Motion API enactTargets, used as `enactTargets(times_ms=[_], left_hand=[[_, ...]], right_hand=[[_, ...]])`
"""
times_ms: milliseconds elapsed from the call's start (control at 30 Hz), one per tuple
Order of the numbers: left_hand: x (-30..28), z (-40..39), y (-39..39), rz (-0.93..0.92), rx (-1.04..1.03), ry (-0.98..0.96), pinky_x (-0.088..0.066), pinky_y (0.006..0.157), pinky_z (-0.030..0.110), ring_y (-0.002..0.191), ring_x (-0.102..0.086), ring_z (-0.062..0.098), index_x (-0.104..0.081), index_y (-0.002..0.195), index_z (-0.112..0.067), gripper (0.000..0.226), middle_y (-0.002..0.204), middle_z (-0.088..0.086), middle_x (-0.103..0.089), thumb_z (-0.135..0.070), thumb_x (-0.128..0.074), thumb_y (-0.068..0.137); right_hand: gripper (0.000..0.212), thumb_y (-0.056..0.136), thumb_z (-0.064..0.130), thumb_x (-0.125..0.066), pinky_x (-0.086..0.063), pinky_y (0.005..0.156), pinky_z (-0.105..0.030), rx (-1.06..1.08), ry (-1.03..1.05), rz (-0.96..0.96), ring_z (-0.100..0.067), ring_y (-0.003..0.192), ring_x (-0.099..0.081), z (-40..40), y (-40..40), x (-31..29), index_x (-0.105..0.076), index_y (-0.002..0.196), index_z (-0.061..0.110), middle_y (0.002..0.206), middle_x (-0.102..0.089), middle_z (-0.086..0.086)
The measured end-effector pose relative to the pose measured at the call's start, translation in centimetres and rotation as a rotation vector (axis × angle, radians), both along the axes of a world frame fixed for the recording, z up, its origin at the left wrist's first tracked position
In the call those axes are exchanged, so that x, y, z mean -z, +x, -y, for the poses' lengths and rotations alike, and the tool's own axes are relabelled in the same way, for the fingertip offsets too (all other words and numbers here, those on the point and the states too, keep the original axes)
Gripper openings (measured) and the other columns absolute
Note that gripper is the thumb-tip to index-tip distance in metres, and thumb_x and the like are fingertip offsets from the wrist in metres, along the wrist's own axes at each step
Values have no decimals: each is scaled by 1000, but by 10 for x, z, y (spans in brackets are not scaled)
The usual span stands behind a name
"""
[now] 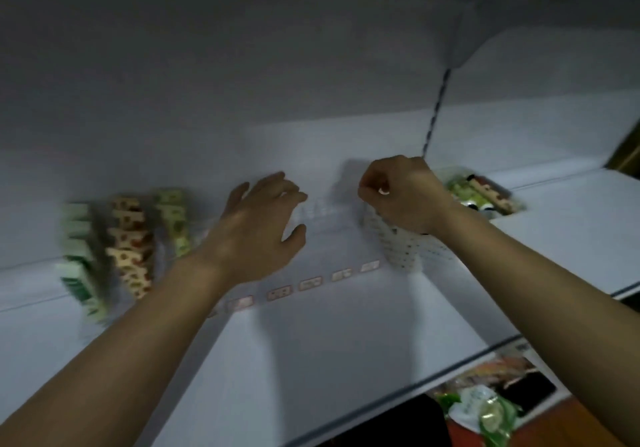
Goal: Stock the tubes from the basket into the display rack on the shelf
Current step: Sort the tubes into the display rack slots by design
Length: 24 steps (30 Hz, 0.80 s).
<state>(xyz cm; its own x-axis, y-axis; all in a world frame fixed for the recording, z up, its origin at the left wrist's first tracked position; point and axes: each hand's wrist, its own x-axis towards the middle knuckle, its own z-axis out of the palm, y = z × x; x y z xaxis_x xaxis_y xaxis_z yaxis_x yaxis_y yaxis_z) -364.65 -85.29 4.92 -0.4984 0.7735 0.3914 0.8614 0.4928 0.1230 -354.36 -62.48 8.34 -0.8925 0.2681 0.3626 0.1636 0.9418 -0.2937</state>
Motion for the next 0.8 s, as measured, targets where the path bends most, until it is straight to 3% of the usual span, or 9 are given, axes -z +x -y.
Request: enactTargets(times_ms=[167,233,333,500,600,700,800], left_hand=[[4,-69,13,108,167,38,-42,108,48,131,-51,25,-61,132,-14,52,136,4,-60,-39,-49,88],[4,-94,20,142,233,101,-49,98,42,117,-59,23,-64,126,-12,43,127,3,-64,-30,-50,91],[3,-123,30,201,273,208,-50,94,37,110,-59,17,-64,126,-15,34,123,0,-64,-20,-52,95],[10,-159,45,362,230,335,-55,86,38,99,-64,17,-64,124,-18,30,116,0,-69,-16,-54,96],[12,-172,49,527,85,481,-54,79,23,96,-66,10,-62,127,-16,29,113,0,-71,-23,-46,104],[10,-187,48,718,11,553,-56,78,24,91,-70,8,-67,116,-15,39,105,-2,-74,-44,-45,103],[10,-195,47,965,40,715,-53,64,16,76,-69,5,-73,94,-17,31,86,-5,-74,-41,-54,101]], right_hand=[[17,93,34,-60,-56,79,-37,196,146,64,-23,90,-64,-74,24,2,-67,101,21,101,-70,-2],[29,91,43,-63,-52,80,-34,264,163,244,-24,96,-60,-97,31,0,-62,108,19,104,-65,-3],[34,81,44,-73,-55,82,-37,248,131,487,-24,97,-59,-111,35,0,-58,104,22,107,-62,-3],[35,72,35,-83,-42,60,-21,168,-21,314,-14,82,-58,-125,42,1,-57,94,28,92,-61,6],[30,77,35,-83,-44,55,-17,148,-178,99,-10,73,-63,-124,49,-3,-62,96,25,86,-67,5],[20,80,29,-83,-55,61,-29,11,-479,-68,-12,65,-67,-113,53,-7,-69,91,21,75,-71,6],[3,89,22,-75,-57,75,-29,-120,-368,-46,-8,78,-70,-111,49,-1,-76,92,21,84,-74,11]])
